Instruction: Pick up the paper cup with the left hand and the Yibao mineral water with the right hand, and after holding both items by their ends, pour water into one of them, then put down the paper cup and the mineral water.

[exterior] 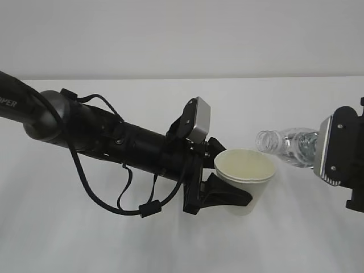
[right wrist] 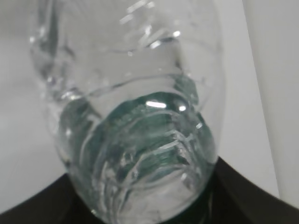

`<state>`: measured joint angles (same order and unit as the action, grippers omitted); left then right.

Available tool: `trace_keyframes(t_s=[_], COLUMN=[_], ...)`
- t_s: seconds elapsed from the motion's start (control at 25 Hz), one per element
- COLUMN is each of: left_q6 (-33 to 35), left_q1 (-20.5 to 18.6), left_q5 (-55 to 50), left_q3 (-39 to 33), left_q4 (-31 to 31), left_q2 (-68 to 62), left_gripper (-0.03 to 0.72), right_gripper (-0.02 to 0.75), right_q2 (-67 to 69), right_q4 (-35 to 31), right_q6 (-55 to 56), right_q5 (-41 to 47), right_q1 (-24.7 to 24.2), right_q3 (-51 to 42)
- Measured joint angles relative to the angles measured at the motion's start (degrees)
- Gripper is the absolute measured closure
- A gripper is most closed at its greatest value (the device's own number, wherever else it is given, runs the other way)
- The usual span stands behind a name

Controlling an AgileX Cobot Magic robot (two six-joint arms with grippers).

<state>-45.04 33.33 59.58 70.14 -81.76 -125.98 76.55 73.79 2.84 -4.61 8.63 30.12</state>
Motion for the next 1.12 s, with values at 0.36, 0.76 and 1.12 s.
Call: trace_keyframes(t_s=[0.36,0.76,1.12], left_q6=[0.0,0.0,0.0], left_q1=[0.0,0.0,0.1], left_q5=[0.3,1.0,1.0], left_q3=[0.0,0.0,0.0], left_q4=[0.0,0.0,0.1], left_q2=[0.0,0.0,0.0], left_gripper=[0.207,0.207,0.207], right_gripper=[0.306,0.306,0.306], right_q2=[-0.2,-2.2,-2.2], right_q4=[1.4,2.8,2.9], right_q6=[0.0,0.0,0.0], right_q5=[1.1,2.0,3.0], right_q1=[0.0,0.0,2.0], right_q3=[0.0,0.0,0.0])
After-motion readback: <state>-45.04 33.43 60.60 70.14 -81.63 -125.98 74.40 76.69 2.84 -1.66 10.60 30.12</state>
